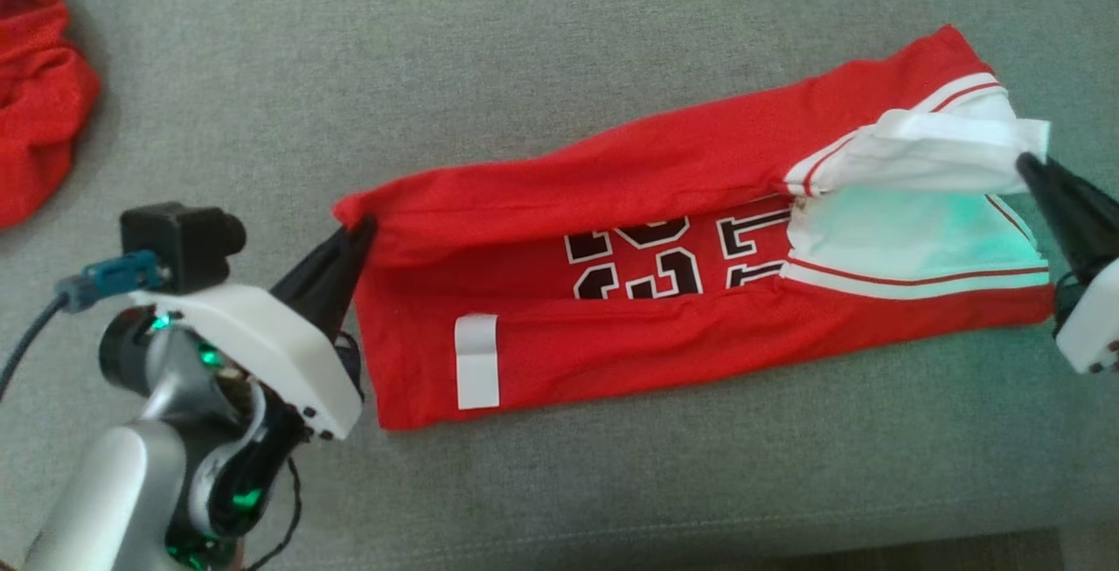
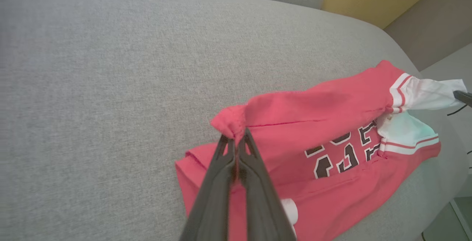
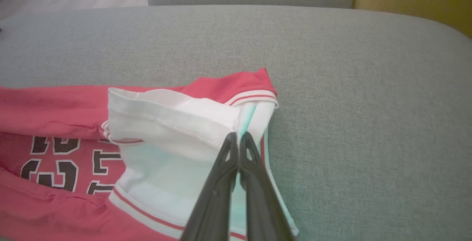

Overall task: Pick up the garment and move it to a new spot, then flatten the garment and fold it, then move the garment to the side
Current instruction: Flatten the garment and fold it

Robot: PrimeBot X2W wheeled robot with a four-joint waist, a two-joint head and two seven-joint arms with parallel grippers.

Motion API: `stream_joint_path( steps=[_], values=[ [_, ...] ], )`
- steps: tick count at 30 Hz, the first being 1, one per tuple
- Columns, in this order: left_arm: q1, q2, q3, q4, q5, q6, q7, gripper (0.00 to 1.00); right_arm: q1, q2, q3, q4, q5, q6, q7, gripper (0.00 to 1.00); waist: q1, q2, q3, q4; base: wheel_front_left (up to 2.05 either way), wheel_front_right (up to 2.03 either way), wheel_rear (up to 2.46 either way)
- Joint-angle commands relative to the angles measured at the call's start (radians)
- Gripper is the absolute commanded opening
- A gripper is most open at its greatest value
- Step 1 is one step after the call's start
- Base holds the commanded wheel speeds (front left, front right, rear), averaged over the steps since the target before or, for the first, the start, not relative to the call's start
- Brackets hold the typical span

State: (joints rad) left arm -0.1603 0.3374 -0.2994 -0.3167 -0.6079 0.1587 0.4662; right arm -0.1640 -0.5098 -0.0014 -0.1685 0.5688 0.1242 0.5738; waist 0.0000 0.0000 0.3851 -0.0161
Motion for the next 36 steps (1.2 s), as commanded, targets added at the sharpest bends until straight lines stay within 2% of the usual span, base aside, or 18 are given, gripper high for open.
stream_joint_path(
  steps=[1,6,10,11,12,13,14,15,16,17,20,23,26,32,36],
  values=[
    [-0.022,0.029,0.055,-0.042,-0.001,0.006,0.006,0.0,0.007,-0.017,-0.003,-0.041,-0.005,0.007,0.008,0.0,0.0,0.0,-0.002,0.002,0.0,0.0,0.0],
    [-0.017,0.033,0.063,-0.055,-0.014,0.007,0.012,0.0,0.015,0.001,-0.035,-0.076,0.006,0.007,0.017,0.0,0.0,0.0,-0.013,0.004,0.0,0.0,0.0],
    [0.009,0.035,0.047,-0.044,-0.022,0.001,0.022,0.0,0.05,0.0,-0.009,-0.067,-0.017,0.007,0.06,0.0,0.0,0.0,-0.018,0.0,0.0,0.0,0.0],
    [0.016,0.034,0.042,-0.038,-0.021,0.001,0.021,0.0,0.056,-0.001,0.003,-0.056,-0.034,0.007,0.067,0.14,0.0,0.0,-0.019,-0.001,0.0,0.0,0.0],
    [0.023,0.034,0.037,-0.031,-0.018,0.001,0.021,0.0,0.062,-0.004,0.02,-0.046,-0.052,0.007,0.077,0.78,0.0,0.0,-0.02,-0.003,0.0,0.0,0.0],
    [0.032,0.035,0.029,-0.023,-0.014,0.0,0.021,0.0,0.068,-0.015,0.041,-0.038,-0.076,0.007,0.093,1.0,0.0,0.0,-0.021,-0.003,0.0,0.0,0.0],
    [0.042,0.033,0.021,-0.014,-0.014,-0.001,0.021,0.0,0.073,-0.022,0.057,-0.031,-0.094,0.007,0.11,1.0,0.0,0.0,-0.023,-0.004,0.0,0.0,0.0],
    [0.055,0.029,0.015,-0.005,-0.017,-0.001,0.02,0.1,0.075,-0.025,0.071,-0.027,-0.1,0.007,0.129,1.0,0.0,0.0,-0.026,-0.005,0.0,0.0,0.0],
    [0.068,0.029,0.01,0.004,-0.014,0.0,0.017,0.47,0.078,-0.031,0.08,-0.027,-0.101,0.007,0.149,1.0,0.0,0.0,-0.03,-0.005,0.0,0.0,0.0],
    [0.082,0.031,0.006,0.012,-0.007,0.001,0.01,0.98,0.078,-0.033,0.075,-0.03,-0.101,0.007,0.165,1.0,0.0,0.0,-0.033,-0.005,0.0,0.0,0.0],
    [0.114,0.015,0.027,0.026,0.012,0.018,-0.066,1.0,0.055,-0.003,-0.003,-0.048,-0.095,0.007,0.188,1.0,0.0,0.0,-0.037,-0.004,0.0,0.0,0.0],
    [0.12,-0.023,0.075,0.044,0.068,0.055,-0.234,1.0,0.011,0.038,-0.083,-0.045,-0.123,0.007,0.218,1.0,0.0,0.0,-0.032,0.0,0.0,0.0,0.0],
    [0.115,-0.062,0.085,0.087,0.134,0.082,-0.389,1.0,-0.041,0.086,-0.107,-0.002,-0.149,0.007,0.267,1.0,0.0,0.0,-0.019,0.015,0.0,0.0,0.0],
    [0.073,-0.145,0.036,0.182,0.217,0.075,-0.639,1.0,-0.131,0.157,-0.098,0.139,-0.22,0.007,0.336,1.0,0.0,0.0,0.004,0.065,0.0,0.0,0.0],
    [0.055,-0.191,-0.004,0.256,0.26,0.056,-0.712,1.0,-0.166,0.174,-0.099,0.262,-0.26,0.007,0.37,1.0,0.0,0.0,0.007,0.098,0.0,0.0,0.0]
  ],
)
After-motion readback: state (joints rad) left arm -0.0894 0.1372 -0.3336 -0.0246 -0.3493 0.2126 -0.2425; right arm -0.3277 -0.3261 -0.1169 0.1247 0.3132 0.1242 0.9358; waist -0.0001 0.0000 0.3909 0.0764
